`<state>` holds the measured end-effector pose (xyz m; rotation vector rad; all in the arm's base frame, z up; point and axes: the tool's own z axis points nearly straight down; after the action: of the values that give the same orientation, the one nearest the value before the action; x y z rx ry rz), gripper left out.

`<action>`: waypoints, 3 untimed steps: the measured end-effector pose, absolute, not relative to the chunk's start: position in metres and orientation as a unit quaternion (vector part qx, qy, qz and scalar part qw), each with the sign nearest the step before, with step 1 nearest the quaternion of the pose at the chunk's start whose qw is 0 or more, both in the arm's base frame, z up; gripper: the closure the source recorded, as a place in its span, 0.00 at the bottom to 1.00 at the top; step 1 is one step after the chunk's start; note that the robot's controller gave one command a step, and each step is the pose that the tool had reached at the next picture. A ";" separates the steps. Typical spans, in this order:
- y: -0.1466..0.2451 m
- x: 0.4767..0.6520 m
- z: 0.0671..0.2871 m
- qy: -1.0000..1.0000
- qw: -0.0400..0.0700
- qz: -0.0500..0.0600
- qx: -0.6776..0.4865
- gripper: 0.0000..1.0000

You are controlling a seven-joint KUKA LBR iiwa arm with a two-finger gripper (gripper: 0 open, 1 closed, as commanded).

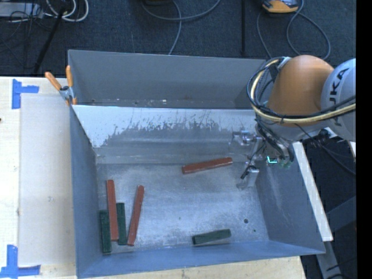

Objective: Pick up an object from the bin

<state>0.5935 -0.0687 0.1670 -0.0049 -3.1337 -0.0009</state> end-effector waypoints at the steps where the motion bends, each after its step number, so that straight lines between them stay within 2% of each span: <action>1: -0.011 0.611 0.128 -0.996 0.001 -0.001 0.092 0.00; 2: 0.001 0.621 0.066 -0.994 0.002 -0.001 0.107 0.00; 3: 0.000 0.623 0.070 -0.994 0.000 0.000 0.107 1.00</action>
Offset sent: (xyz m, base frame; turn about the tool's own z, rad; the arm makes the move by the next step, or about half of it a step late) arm 0.0177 0.0549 -0.0369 -0.1871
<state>0.6227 0.0002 0.0699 0.3363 -3.1238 -0.0002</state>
